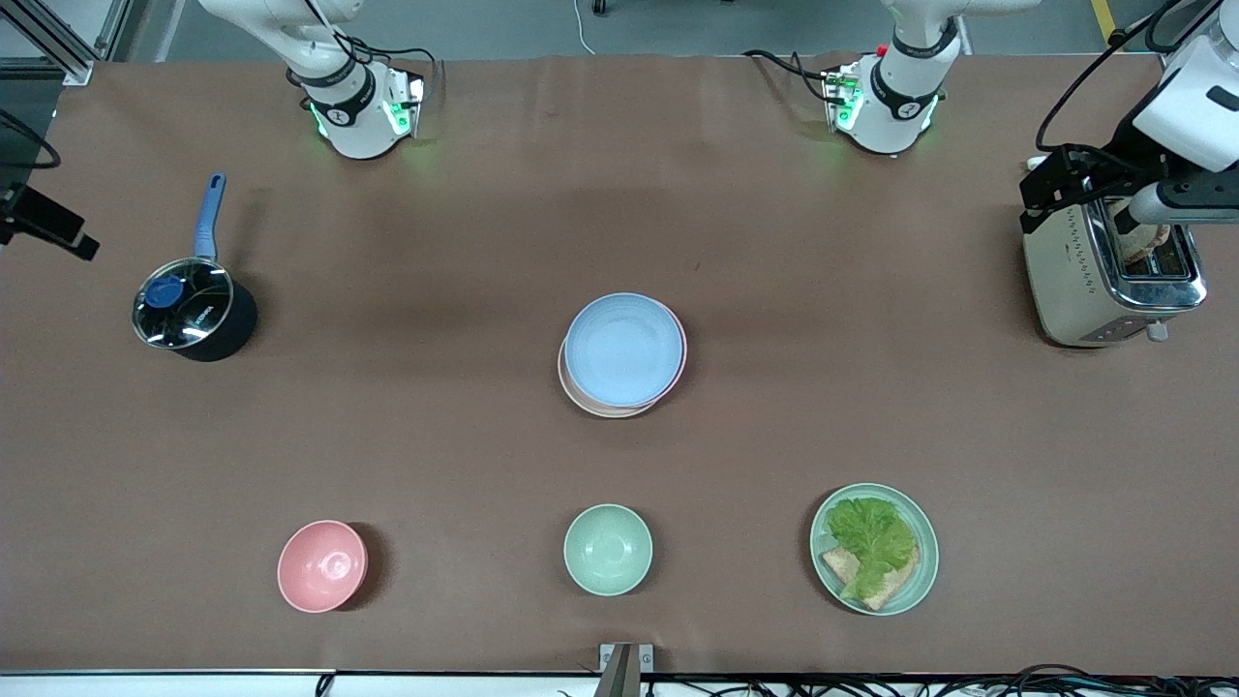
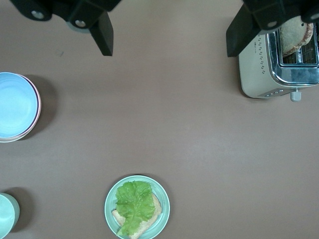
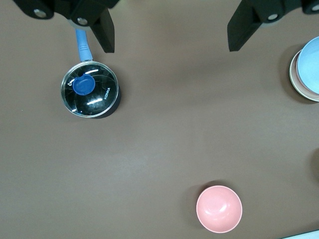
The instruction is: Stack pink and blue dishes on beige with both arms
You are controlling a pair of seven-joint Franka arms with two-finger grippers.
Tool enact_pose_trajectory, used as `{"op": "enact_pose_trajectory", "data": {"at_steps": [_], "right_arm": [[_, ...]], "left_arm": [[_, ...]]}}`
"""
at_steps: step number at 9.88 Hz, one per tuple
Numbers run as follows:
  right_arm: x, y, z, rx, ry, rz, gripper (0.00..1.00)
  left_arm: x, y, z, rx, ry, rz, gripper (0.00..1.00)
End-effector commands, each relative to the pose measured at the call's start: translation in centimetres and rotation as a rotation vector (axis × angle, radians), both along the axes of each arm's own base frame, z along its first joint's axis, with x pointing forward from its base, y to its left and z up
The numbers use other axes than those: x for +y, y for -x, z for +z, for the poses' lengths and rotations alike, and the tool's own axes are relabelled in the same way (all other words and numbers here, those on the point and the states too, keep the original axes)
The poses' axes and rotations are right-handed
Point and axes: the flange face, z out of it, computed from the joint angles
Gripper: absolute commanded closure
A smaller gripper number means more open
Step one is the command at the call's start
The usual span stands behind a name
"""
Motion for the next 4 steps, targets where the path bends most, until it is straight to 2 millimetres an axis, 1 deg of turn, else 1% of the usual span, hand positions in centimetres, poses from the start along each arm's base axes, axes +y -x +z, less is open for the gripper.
{"op": "enact_pose_trajectory", "data": {"at_steps": [1,4], "right_arm": [[0.12,-0.34,-0.45,0.015,0.004,0.009,0.0],[0.13,-0.31,-0.54,0.019,0.004,0.017,0.0]], "left_arm": [[0.28,-0.54,-1.42,0.053,-0.034,-0.004,0.0],[0.56,-0.28,-1.58,0.079,-0.037,0.001,0.0]]}}
